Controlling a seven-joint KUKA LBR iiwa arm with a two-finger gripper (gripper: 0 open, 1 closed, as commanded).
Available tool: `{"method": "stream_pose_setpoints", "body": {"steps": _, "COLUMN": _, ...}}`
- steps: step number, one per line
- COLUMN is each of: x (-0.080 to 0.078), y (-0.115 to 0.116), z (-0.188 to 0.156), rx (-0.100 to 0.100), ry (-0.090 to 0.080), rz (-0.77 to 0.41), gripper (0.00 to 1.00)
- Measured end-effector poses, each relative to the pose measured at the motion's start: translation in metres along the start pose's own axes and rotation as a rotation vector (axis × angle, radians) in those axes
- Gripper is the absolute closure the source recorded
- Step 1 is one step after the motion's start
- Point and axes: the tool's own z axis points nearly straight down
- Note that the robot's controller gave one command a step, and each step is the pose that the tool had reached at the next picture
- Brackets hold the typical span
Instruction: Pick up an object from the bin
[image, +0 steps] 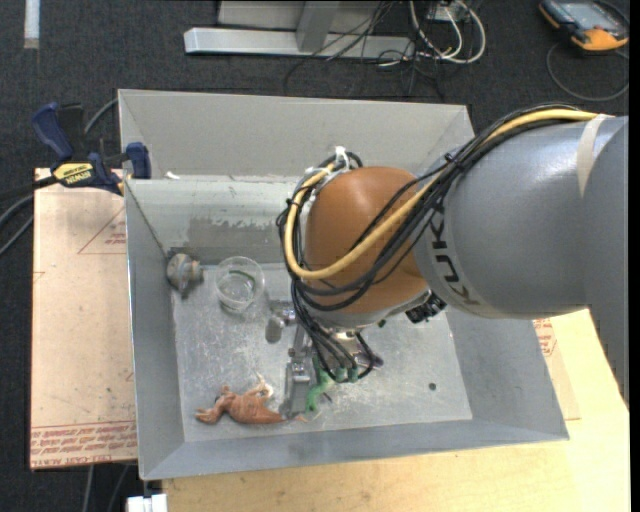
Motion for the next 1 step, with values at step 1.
{"method": "stream_pose_setpoints", "body": {"steps": 1, "x": -0.002, "y": -0.0011, "z": -0.0042, "rx": -0.001, "ry": -0.008, "rz": 0.005, "gripper": 0.0}}
